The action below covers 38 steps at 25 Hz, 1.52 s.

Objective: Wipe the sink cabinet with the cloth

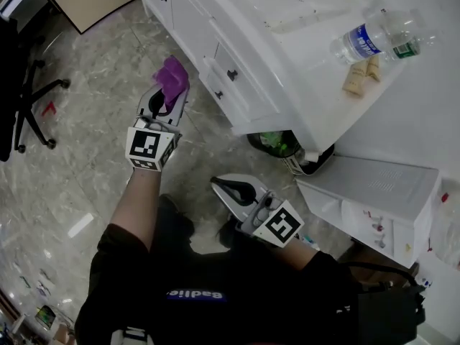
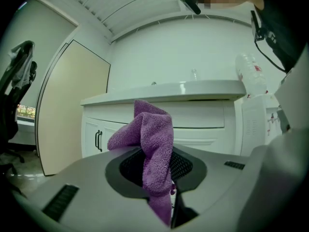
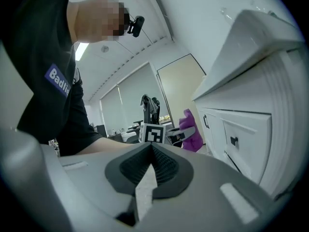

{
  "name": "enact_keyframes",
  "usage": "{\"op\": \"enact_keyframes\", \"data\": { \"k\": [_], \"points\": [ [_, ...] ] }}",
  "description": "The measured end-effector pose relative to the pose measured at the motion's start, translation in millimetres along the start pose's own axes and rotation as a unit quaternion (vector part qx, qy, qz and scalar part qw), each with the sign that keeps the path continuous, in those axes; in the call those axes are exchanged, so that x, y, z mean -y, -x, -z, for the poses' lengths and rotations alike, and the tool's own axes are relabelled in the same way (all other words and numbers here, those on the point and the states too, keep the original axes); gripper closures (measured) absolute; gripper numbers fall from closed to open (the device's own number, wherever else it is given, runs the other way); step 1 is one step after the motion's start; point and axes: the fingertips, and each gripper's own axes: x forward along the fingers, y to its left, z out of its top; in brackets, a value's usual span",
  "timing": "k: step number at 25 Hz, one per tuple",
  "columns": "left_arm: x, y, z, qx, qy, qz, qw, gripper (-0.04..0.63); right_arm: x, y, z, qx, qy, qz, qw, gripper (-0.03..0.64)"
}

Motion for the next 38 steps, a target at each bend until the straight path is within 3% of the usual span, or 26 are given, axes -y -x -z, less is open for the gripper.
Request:
{"op": "enact_keyframes", "data": {
  "k": [6,12,18,25,31,38],
  "points": [
    [-10,-44,88,0.000,-0.017,0.010,0.9998,0.511,35,-16,83,0.006,0.028,-0.006,1.000,0.621],
    [-22,-88,152,-0.006,-0.033,0.016,0.9993,0.511,64,-19,142,0.012,0.062,-0.001,0.998,0.621],
    [-50,-130,216,-0.045,-0.002,-0.006,0.9989,0.511,79,3,162,0.007,0.069,0.032,0.997,0.621],
    [-44,-164,258,-0.093,-0.004,0.006,0.9957,0.511,87,21,166,0.007,0.071,0.054,0.996,0.621],
    [-28,-168,261,-0.089,0.015,0.015,0.9958,0.511,94,28,166,0.018,0.068,0.058,0.996,0.621],
    [25,-147,262,-0.088,0.026,0.054,0.9944,0.511,98,34,158,0.035,0.070,0.060,0.995,0.621]
  ]
}}
